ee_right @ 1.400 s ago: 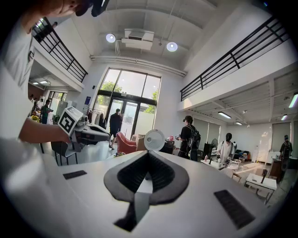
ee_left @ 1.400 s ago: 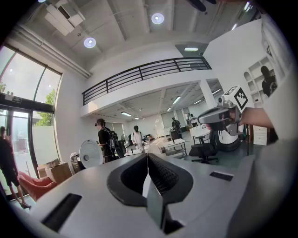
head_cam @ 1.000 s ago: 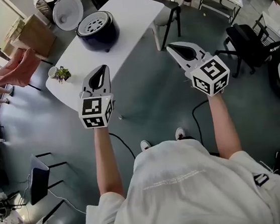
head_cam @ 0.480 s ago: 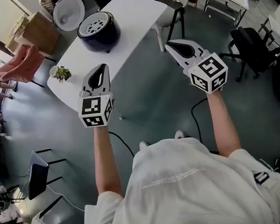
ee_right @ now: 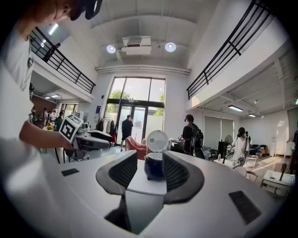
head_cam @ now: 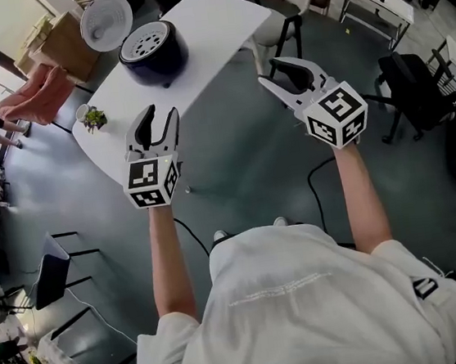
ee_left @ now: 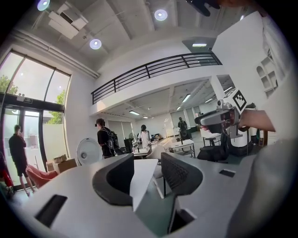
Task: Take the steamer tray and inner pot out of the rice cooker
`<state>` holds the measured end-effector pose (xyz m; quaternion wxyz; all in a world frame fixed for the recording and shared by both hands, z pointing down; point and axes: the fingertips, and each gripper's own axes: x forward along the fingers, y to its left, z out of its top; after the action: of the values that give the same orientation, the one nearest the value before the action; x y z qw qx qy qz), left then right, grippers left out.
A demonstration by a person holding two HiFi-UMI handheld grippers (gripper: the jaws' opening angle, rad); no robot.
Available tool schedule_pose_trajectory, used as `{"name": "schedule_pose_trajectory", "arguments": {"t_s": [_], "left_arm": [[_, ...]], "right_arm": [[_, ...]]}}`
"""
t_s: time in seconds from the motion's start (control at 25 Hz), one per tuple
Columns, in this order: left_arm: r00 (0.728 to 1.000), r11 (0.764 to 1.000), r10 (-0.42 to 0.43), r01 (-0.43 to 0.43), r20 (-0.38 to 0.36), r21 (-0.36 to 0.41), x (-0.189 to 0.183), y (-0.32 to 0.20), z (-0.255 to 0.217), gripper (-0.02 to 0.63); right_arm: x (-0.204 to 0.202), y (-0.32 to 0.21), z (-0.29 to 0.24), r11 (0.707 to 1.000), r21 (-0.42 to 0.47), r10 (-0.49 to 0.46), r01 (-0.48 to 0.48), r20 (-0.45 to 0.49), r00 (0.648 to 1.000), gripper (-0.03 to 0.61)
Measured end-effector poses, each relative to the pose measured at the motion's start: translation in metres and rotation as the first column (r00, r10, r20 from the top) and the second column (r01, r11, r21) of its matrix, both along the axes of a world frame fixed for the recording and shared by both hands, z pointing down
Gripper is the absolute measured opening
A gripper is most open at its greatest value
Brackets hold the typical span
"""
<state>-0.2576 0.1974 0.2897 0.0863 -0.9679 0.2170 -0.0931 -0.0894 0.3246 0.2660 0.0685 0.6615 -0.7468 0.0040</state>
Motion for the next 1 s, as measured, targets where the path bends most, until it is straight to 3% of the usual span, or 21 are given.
{"name": "schedule_pose_trajectory", "arguments": {"t_s": [0.48,1.0], "left_arm": [[0.997,0.997,-0.043,0.046,0.060,-0.055,0.022,0.036,0.025,0.199],[0.996,0.995,-0.056,0.061,0.067,-0.081,0.050,-0.018,0.047,0.199]], "right_arm": [[0.041,0.025,0.022,0.999,-0.041,-0.010,0.012,0.052,0.999,0.166],[0.069,-0.022,0.032,0.997,-0.072,-0.004,0.006,0.035,0.999,0.166]]}}
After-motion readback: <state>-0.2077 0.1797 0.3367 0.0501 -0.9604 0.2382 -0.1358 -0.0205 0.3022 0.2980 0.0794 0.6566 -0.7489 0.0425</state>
